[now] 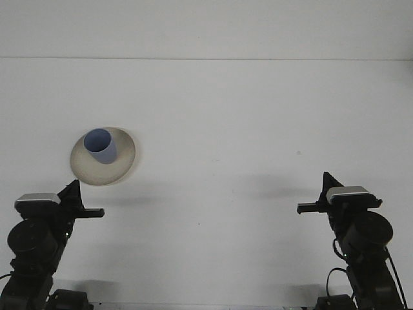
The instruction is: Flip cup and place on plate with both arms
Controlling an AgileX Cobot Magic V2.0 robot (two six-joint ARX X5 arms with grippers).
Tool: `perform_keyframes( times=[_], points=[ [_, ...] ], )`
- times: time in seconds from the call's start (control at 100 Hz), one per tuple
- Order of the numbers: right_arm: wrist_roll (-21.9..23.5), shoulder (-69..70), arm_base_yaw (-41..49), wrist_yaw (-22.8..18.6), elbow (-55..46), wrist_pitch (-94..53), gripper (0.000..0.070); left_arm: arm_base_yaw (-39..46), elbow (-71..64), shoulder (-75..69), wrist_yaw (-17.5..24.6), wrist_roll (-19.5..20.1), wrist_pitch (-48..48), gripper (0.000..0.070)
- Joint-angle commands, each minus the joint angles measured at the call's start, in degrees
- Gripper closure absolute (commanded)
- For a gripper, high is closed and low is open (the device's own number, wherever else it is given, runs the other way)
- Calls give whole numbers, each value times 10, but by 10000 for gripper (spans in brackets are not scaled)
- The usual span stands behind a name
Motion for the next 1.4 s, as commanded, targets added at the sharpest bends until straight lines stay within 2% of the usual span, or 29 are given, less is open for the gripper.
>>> perform_keyframes(
  times=[0.0,0.21,0.34,0.69,0.9,1.391],
  points=[
    [-3,3,2,2,3,6,700,-1,-9,-10,-4,14,34,689],
    [-3,3,2,2,3,6,700,0,-113,-87,-4,29,158,689],
    [-3,3,2,2,3,6,700,0,-191,-148,-4,40,202,689],
    [-3,3,2,2,3,6,700,25,-313,-262,-4,39,210,689],
    [-3,3,2,2,3,6,700,37,-346,-262,2,39,256,689],
    [-3,3,2,2,3,7,700,37,-355,-262,3,34,265,689]
  ],
)
